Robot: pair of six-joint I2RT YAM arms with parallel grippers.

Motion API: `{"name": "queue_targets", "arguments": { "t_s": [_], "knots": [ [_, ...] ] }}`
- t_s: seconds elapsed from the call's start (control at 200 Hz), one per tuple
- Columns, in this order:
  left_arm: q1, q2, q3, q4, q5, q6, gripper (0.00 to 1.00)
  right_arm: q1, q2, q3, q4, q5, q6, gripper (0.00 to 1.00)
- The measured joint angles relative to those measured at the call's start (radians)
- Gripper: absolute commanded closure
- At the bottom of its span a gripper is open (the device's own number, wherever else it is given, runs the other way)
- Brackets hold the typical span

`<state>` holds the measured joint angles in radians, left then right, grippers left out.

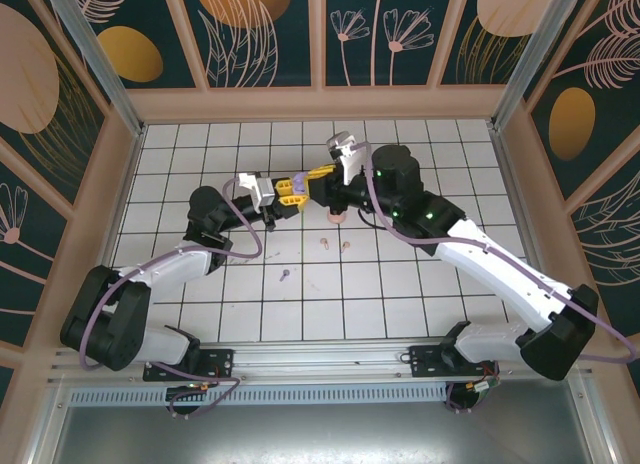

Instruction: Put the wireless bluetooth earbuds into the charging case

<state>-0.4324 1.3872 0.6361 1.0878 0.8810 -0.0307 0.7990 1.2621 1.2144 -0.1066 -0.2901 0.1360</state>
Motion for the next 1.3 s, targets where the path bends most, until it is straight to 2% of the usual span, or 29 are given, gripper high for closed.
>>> {"name": "queue_targets", "arguments": {
  "t_s": [0.801,1.301],
  "knots": [
    [-0.002,0.000,0.008,-0.017,0.003,-0.016,1.00,0.004,0.035,-0.001,0.006,0.031,-0.004,0.83],
    [-0.002,0.000,0.013,-0.056,0.006,-0.019,1.00,0.048,0.046,-0.005,0.004,0.137,-0.073,0.84]
  ]
}}
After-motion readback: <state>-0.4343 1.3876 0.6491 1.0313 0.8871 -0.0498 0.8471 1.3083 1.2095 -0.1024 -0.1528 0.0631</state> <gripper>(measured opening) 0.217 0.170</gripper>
